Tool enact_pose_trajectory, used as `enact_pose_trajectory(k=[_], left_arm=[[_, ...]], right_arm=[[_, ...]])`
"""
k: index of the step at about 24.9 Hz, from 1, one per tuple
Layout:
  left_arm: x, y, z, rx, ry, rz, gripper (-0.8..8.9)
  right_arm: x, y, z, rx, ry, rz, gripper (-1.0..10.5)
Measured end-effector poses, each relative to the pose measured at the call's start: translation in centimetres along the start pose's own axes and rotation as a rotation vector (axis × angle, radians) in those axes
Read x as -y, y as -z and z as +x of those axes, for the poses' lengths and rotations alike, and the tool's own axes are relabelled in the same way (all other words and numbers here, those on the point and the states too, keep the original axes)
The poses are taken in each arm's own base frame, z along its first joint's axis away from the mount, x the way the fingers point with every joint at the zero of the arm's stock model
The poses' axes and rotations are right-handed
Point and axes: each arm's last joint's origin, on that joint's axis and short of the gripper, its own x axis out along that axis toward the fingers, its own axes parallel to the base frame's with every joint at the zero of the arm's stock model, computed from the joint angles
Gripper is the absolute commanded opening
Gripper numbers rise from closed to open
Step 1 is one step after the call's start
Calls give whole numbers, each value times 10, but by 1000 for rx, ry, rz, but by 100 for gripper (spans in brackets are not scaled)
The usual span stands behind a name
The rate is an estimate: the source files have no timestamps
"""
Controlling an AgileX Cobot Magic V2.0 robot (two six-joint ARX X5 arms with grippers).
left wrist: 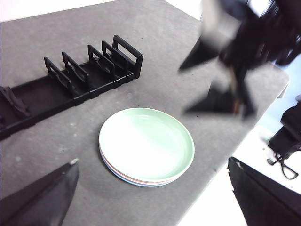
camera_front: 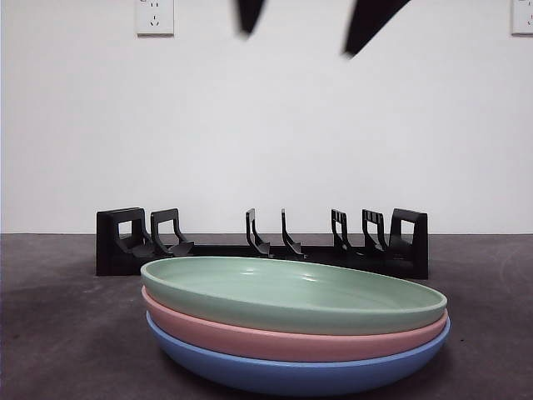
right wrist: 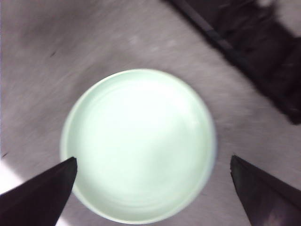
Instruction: Place the plate
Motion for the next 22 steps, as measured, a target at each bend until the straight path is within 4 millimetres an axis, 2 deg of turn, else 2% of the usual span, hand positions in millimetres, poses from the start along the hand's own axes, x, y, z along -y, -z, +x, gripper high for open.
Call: enact_pose_trajectory(k=[3,6,9,14,18,22], left_arm=[[0,0,0,1,-3,-32,498],[0,0,0,0,-6,-65,498],[0,0,1,-2,-6,-104,498],[-1,1,1,-21,-9,-136,498],[-1,4,1,-44,-13,-144,498],[-1,6,1,-66,-32,-152,497]], right_arm=[[37,8,-30,31,5,57,519],[57,27,-60,112,-66,85,519],[67,63,-81,187,-104,87,519],[76,123,-98,292,-214,125,519],[82,147,-112,378,-253,178,519],[85,159,-119,423,-287,212,519]])
